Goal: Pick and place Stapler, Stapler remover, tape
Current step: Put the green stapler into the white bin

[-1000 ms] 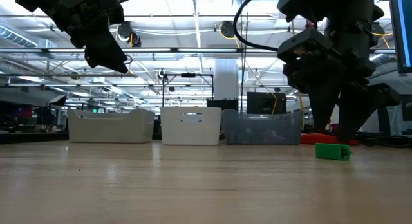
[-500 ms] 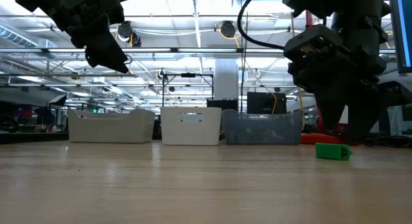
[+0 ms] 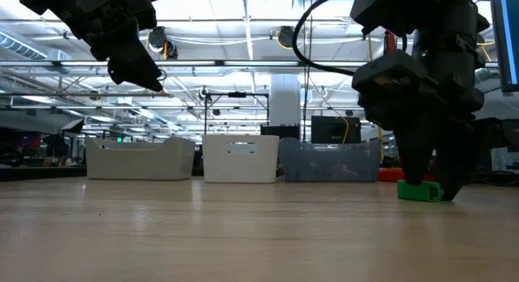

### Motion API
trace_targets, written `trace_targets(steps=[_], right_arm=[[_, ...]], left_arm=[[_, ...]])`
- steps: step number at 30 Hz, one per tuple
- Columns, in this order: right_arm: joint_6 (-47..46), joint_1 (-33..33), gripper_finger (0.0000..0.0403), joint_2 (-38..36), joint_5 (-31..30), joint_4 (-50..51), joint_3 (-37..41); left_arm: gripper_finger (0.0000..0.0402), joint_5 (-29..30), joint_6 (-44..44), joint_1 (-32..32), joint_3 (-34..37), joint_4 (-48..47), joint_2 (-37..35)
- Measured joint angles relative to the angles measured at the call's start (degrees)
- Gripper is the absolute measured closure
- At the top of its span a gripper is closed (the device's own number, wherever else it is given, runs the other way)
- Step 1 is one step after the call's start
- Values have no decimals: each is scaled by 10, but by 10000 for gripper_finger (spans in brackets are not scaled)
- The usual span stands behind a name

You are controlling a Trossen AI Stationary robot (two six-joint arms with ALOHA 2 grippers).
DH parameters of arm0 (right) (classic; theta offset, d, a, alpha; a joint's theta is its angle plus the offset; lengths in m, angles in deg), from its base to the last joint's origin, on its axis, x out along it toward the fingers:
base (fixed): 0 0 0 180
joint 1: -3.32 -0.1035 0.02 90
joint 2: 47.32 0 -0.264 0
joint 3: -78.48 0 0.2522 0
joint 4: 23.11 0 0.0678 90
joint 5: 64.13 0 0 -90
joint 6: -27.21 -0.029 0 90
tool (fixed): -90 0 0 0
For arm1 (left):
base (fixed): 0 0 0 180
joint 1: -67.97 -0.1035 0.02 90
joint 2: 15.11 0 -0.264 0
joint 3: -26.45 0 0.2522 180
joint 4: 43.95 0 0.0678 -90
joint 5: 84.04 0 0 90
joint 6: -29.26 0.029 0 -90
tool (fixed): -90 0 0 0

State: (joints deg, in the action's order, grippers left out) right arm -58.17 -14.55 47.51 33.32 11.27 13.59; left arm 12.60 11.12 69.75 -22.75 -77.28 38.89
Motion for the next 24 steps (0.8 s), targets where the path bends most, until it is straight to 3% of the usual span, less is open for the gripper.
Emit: trace_targets(steps=[16, 24], right_arm=[[6, -2, 194, 11, -13, 3, 0], [6, -2, 245, 12, -14, 9, 1]], left_arm=[[190, 0, -1, 0, 0, 1, 0], [190, 0, 4, 0, 0, 1, 0]])
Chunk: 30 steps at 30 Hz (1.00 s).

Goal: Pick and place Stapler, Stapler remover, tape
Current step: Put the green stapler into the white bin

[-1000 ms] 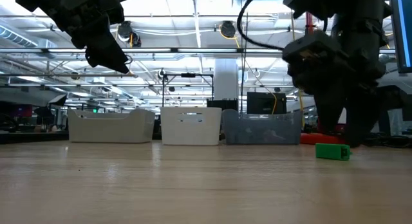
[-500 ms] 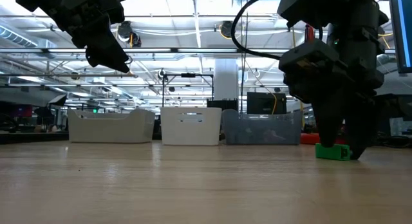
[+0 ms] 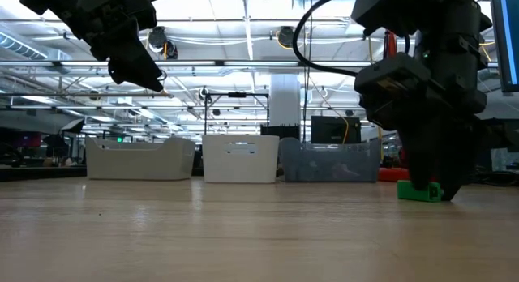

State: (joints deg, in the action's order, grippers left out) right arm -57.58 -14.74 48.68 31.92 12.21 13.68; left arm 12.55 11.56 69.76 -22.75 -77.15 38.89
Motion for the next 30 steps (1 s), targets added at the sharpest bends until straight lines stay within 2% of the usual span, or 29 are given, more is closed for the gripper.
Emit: trace_targets(steps=[7, 12, 30], right_arm=[[0, 0, 295, 0, -1, 5, 1], [0, 0, 316, 0, -2, 5, 1], [2, 0, 323, 1, -2, 0, 1]], left_arm=[[190, 0, 0, 0, 0, 0, 0], [190, 0, 0, 0, 0, 0, 0], [190, 0, 0, 0, 0, 0, 0]])
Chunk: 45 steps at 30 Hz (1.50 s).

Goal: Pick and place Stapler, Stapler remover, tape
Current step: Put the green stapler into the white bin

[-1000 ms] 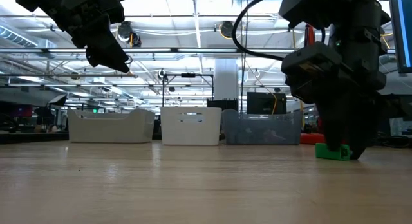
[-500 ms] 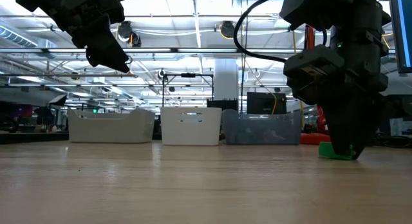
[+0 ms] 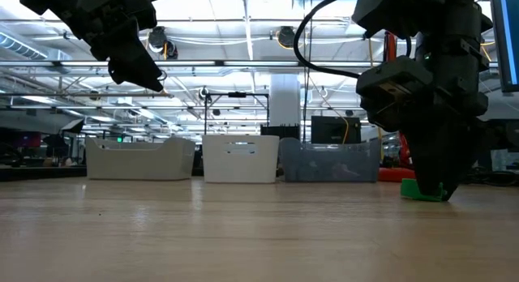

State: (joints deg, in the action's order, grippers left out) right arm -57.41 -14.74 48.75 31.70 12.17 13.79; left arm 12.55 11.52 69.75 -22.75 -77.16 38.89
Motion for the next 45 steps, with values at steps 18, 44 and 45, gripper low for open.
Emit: trace_targets(steps=[18, 44, 45], right_arm=[[44, 7, 329, -38, -35, -2, 2], [200, 63, 337, -40, -44, -235, 0], [206, 65, 338, -40, -43, -247, 0]], left_arm=[[190, 0, -2, 0, 0, 1, 0], [190, -137, -48, 0, 1, 242, 125], [190, -146, -48, -1, 1, 260, 140]])
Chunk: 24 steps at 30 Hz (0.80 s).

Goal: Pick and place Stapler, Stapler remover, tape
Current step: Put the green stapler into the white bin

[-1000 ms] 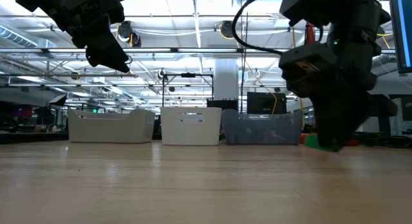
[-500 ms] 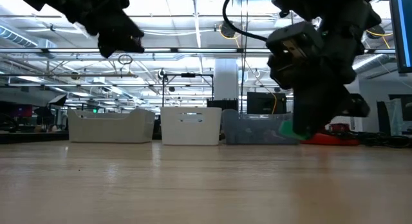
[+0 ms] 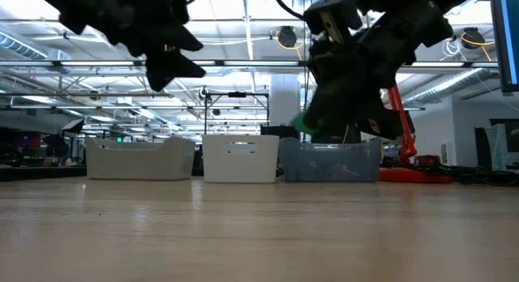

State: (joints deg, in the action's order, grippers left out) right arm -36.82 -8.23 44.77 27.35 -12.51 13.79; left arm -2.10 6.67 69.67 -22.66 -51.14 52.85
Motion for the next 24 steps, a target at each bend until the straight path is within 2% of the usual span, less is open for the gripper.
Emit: trace_targets(steps=[5, 12, 17, 24], right_arm=[[18, 6, 342, 0, 0, -68, 0], [39, 18, 341, 0, 0, -159, 0], [61, 33, 342, 0, 1, -213, 0], [77, 43, 340, -1, 2, -246, 0]], left_arm=[[190, -71, -22, -12, 0, 107, 68], [190, -178, -85, -43, 0, 221, 119], [190, -200, -135, -58, -1, 268, 142], [190, -191, -167, -62, -1, 284, 155]])
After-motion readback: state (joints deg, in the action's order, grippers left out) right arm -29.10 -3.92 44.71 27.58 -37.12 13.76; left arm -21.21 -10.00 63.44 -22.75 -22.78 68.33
